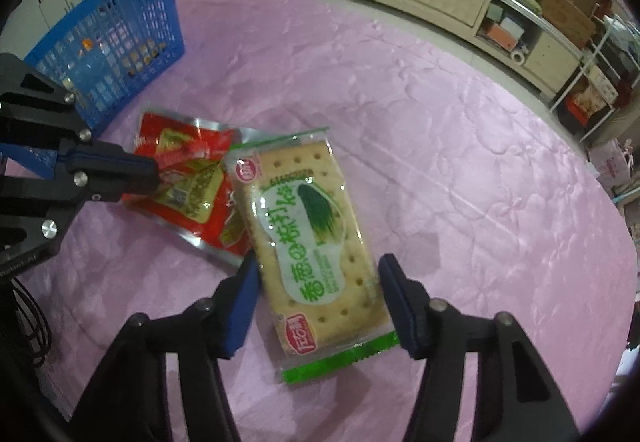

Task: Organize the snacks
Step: 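Grasp the green-labelled cracker pack with the right tool while the left tool grasps the red packet, then carry the red packet and green cracker pack over the blue basket with both tools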

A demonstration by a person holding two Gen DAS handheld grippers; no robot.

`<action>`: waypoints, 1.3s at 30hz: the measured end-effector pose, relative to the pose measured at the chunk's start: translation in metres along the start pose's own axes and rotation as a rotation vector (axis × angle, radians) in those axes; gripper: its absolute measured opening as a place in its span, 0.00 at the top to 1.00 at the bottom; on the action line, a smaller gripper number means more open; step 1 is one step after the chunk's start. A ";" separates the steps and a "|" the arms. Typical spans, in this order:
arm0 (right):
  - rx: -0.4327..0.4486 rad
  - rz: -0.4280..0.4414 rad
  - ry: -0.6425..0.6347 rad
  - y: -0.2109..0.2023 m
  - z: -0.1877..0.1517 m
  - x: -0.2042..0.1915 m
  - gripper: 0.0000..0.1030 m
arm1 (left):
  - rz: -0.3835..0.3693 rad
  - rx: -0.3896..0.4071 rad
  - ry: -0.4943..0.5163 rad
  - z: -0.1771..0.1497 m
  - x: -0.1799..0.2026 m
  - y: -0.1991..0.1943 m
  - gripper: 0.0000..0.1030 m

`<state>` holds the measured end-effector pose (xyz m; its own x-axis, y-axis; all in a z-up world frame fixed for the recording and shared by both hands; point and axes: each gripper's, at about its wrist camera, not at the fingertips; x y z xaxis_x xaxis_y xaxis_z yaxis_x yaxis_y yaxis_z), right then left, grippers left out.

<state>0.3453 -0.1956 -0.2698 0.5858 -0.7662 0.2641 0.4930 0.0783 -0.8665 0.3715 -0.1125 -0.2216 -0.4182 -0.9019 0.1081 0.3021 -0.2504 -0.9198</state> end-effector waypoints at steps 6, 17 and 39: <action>0.000 -0.011 0.050 -0.029 -0.001 -0.001 0.39 | -0.017 0.042 -0.013 -0.006 0.004 -0.028 1.00; 0.059 -0.102 0.069 -0.113 -0.001 -0.008 0.39 | -0.033 0.172 -0.009 -0.032 0.035 -0.111 1.00; 0.213 -0.186 0.057 -0.229 0.048 -0.103 0.39 | 0.039 0.420 -0.025 -0.112 -0.002 -0.289 1.00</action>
<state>0.2028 -0.1039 -0.0784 0.4386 -0.8140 0.3808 0.7160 0.0604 -0.6955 0.1891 0.0008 0.0022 -0.3801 -0.9205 0.0903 0.6426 -0.3330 -0.6901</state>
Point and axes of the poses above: each gripper's, at about its wrist camera, not at the fingertips, and y roughly the way its jaws point, x to its right, z to its top, and after that the axes turned 11 degrees about -z, right-handed
